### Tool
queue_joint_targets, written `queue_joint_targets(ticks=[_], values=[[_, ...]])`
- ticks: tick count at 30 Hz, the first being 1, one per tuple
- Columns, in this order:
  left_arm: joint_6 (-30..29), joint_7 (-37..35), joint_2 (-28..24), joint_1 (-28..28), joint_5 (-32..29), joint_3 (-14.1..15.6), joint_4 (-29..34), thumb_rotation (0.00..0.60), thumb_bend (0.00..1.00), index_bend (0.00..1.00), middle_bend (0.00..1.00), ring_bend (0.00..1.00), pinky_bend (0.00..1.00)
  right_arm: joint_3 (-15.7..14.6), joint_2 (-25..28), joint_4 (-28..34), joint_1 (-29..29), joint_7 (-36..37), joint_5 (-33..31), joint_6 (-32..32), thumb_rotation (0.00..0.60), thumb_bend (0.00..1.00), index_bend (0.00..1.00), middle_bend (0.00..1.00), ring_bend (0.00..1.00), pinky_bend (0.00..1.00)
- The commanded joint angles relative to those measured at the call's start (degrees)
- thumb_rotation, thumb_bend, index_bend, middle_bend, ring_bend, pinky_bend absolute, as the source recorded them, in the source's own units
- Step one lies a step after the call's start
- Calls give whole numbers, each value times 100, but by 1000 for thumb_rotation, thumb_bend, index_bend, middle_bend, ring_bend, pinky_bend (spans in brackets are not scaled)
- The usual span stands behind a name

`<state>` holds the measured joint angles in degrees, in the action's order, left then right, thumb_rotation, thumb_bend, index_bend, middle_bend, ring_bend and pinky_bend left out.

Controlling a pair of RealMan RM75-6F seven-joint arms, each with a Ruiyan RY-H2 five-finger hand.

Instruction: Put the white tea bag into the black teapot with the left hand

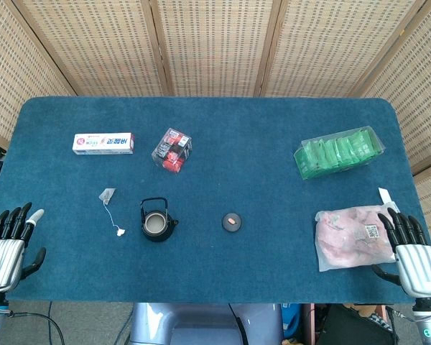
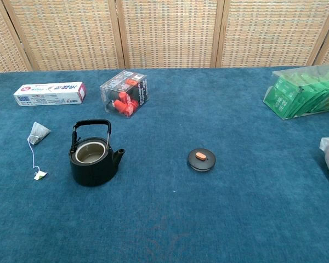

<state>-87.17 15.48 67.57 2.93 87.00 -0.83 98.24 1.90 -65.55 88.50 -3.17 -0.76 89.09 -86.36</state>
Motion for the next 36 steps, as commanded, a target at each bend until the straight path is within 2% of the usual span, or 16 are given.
queue_joint_targets(ticks=[1,11,17,29,36], values=[[0,11,6,0,4,2,2,600,416,97,0,0,0,1,-5,-11,-2,10,-4,5,600,61,0,0,0,0],[-36,66,49,3,-4,-35,-30,600,416,102,0,0,0,-12,2,-86,24,124,19,-35,600,62,0,0,0,0],[95,135,107,107,-85,-115,-118,600,416,157,0,0,0,-17,-5,-125,43,179,13,-52,600,61,0,0,0,0],[946,240,494,658,-360,-256,-599,600,416,297,0,0,0,-33,5,-146,75,209,3,-61,600,61,0,0,0,0],[1599,501,981,1093,-482,-256,-954,600,417,375,0,0,0,-42,23,-139,112,218,-14,-86,600,61,0,0,0,0]])
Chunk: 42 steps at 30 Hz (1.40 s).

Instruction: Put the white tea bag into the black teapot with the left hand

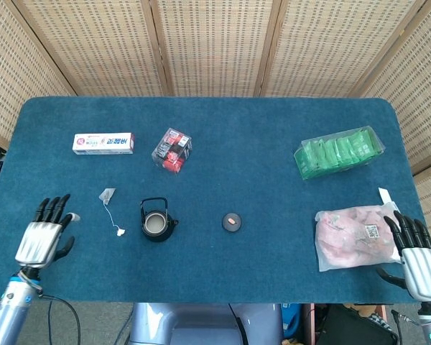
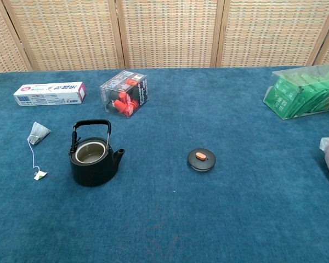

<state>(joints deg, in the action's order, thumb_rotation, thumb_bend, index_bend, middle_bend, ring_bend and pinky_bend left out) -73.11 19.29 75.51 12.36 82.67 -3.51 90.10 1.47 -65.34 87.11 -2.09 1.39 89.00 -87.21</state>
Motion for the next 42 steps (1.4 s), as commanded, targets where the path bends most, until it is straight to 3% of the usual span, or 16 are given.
queue_joint_targets(ticks=[1,15,24,42], values=[[263,164,277,200,-66,20,-198,600,417,379,0,0,0,-1,4,0,7,6,-5,-1,600,61,0,0,0,0],[566,281,1144,497,-346,-22,-956,600,413,424,4,0,0,-8,14,-49,66,70,-48,-22,600,61,0,0,0,0],[671,257,1486,623,-539,-88,-1263,600,326,436,4,0,0,-4,27,-45,97,56,-69,-38,600,61,0,0,0,0],[780,167,1919,834,-619,-67,-1543,600,332,461,14,0,0,-7,51,-66,191,85,-137,-77,600,61,0,0,0,0]])
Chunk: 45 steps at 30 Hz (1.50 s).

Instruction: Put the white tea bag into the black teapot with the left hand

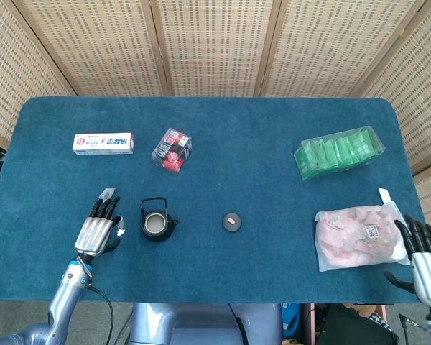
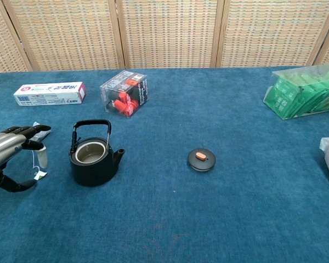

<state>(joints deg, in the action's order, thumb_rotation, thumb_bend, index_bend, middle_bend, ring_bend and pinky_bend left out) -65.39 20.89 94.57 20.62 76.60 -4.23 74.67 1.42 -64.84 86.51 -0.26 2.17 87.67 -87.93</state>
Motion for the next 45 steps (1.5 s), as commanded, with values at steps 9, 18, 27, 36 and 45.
queue_joint_targets(ticks=[9,18,27,36,45], values=[[73,-10,72,66,-122,-9,-15,600,332,471,14,0,0,-1,-6,-54,44,59,-43,1,600,61,0,0,0,0],[171,-154,31,98,-238,-16,59,600,332,480,17,0,0,5,-16,-65,59,58,-64,16,600,61,0,0,0,0],[177,-238,30,126,-290,-21,54,600,332,480,19,0,0,19,-4,-43,57,20,-97,54,600,61,0,0,0,0],[252,-305,-47,164,-410,-60,169,600,333,480,19,0,0,35,-11,-31,39,-17,-137,116,600,62,0,0,0,0],[271,-285,-118,183,-489,-43,274,600,332,482,20,0,0,47,-25,-36,45,-26,-170,134,600,61,0,0,0,0]])
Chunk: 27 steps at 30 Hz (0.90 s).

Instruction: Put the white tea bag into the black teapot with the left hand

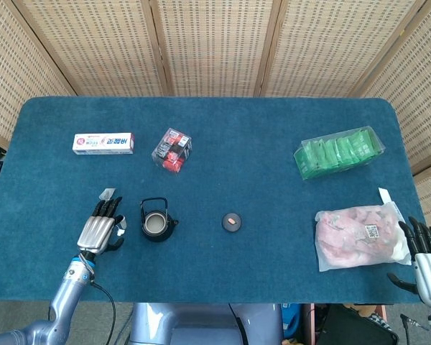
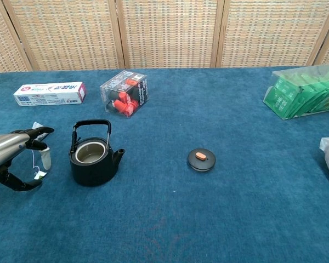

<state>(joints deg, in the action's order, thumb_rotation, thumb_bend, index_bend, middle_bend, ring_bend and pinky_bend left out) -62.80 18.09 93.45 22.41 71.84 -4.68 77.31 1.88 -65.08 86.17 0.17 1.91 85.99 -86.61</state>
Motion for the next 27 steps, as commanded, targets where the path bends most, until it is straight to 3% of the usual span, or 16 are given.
queue_joint_targets(ticks=[1,27], values=[[19,-8,-8,10,-23,0,13,600,333,483,20,0,0,1,-2,-2,3,2,-5,2,600,62,0,0,0,0],[155,172,53,108,-316,10,-99,600,358,514,26,0,0,15,-25,-44,36,28,-80,33,600,61,0,0,0,0]])
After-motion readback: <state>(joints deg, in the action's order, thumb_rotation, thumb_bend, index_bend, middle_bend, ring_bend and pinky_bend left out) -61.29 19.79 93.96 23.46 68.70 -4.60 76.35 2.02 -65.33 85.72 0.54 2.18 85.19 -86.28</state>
